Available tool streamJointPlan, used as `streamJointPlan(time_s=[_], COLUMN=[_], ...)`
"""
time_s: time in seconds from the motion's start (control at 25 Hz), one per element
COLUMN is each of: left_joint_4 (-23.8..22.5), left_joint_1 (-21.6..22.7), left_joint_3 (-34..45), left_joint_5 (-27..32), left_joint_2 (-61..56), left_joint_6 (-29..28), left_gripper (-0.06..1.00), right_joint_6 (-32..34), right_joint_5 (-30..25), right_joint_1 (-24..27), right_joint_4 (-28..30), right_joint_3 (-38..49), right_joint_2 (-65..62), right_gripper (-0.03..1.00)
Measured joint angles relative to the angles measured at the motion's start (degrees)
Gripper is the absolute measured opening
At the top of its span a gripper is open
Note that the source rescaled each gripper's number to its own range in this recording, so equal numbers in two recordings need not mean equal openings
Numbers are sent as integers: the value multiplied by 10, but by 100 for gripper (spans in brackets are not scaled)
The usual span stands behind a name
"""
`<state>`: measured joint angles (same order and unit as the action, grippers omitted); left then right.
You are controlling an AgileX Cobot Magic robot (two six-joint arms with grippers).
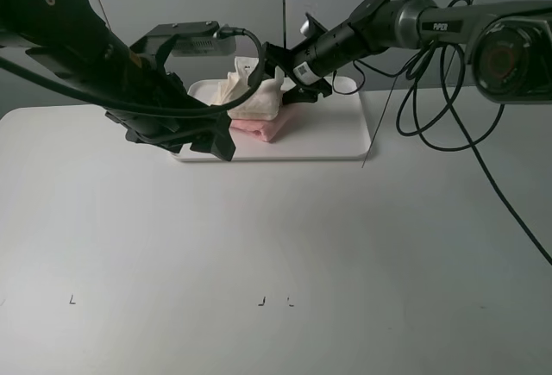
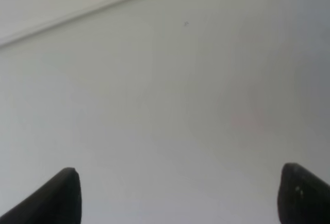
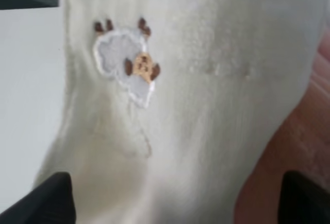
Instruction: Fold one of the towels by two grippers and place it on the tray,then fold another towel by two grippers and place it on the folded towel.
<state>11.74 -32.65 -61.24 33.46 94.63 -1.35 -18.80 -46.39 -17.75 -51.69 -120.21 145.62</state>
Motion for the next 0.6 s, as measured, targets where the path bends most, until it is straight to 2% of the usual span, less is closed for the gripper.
streamJointPlan(time_s=[0.24, 0.48, 0.6], left_joint_4=[-1, -13, -35], left_joint_1=[0, 0, 0], left_joint_3=[0, 0, 3], left_joint_5=[0, 2, 9], left_joint_2=[0, 0, -5], left_joint_6=[1, 2, -18], left_gripper=[97, 97, 97], right_joint_6=[14, 69, 83], right_joint_5=[-13, -69, -101], right_joint_1=[0, 0, 0], right_joint_4=[166, 328, 383], right_joint_3=[-1, -1, 16], right_joint_2=[-81, -137, -169], right_gripper=[86, 86, 86])
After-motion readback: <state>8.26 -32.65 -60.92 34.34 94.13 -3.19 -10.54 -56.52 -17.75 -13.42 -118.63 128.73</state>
